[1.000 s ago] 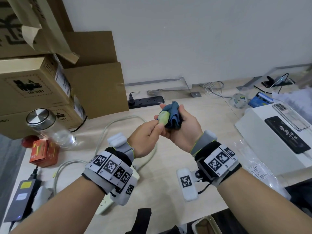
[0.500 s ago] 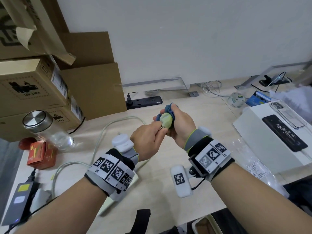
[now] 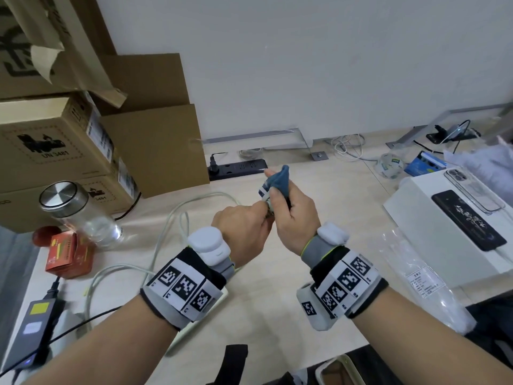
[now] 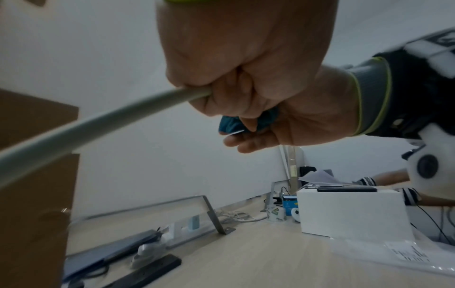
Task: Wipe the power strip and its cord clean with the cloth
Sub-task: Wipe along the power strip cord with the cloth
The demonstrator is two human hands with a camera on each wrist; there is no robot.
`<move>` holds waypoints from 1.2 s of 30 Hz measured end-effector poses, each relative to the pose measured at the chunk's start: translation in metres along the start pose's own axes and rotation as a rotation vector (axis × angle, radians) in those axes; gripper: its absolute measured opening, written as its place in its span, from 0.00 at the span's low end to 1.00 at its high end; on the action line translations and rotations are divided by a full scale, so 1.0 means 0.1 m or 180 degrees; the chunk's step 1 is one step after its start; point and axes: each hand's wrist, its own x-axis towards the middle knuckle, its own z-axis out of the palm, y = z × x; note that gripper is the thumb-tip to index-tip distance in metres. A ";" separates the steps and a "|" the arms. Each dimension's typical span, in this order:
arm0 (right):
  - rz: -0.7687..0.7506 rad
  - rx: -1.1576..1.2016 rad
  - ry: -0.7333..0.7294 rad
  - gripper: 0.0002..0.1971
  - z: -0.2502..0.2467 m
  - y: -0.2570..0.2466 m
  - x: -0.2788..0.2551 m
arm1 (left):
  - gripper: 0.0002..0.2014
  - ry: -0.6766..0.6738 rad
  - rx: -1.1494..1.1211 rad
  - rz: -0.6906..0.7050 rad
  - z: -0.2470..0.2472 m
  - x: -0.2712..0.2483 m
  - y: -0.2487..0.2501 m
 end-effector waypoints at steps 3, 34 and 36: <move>0.0454 0.0189 0.0117 0.13 0.04 0.04 0.13 | 0.12 -0.0074 0.0195 0.0142 -0.07 0.04 0.00; 0.0602 0.0700 0.0676 0.11 -0.04 -0.01 0.27 | 0.17 -0.0261 -0.2776 -0.0870 0.00 0.11 -0.39; 0.0177 0.0389 0.0576 0.09 -0.03 -0.04 0.24 | 0.19 -0.0330 -0.2871 -0.0868 0.01 0.12 -0.36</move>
